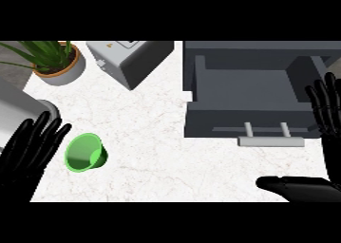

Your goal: Pick up the cup, place it into the drawer and close the drawer

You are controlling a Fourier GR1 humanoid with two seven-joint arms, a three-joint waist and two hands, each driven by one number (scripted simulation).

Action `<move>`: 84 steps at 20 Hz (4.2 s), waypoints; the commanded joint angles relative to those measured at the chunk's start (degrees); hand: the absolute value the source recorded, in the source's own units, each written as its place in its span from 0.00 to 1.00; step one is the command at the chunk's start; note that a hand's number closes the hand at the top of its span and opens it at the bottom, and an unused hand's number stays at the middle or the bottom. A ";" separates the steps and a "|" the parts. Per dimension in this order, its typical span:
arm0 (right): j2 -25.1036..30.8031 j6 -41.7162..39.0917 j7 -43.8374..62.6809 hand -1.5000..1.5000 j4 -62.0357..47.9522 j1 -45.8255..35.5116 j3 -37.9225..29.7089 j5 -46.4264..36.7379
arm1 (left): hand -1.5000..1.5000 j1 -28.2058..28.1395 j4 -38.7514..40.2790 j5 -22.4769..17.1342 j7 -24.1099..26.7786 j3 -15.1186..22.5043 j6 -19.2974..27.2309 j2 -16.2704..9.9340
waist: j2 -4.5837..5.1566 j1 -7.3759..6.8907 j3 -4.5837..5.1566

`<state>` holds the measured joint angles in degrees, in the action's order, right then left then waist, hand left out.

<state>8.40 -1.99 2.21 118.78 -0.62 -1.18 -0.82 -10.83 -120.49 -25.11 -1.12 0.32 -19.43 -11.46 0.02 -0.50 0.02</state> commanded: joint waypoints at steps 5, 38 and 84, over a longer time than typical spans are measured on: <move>0.58 -3.88 -5.11 0.00 -2.77 3.74 -1.48 1.32 | 0.00 -5.06 8.40 -9.26 2.16 -7.65 -10.67 -3.26 | -0.05 0.41 -0.02; -1.40 -4.27 0.19 0.00 -2.04 -2.43 -1.67 -0.74 | 0.00 23.06 89.18 27.16 52.92 -15.55 -8.84 -7.09 | 0.12 1.15 0.08; -0.46 -7.13 -1.88 0.00 -7.38 -5.10 -4.22 1.84 | 1.00 35.24 101.85 24.35 59.23 -11.49 -24.78 -0.52 | 0.27 1.43 0.23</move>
<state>7.78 -9.49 -1.33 110.60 -4.33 -5.19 0.70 23.83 -18.44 1.13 52.00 -10.95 -30.87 -13.00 0.39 1.12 0.22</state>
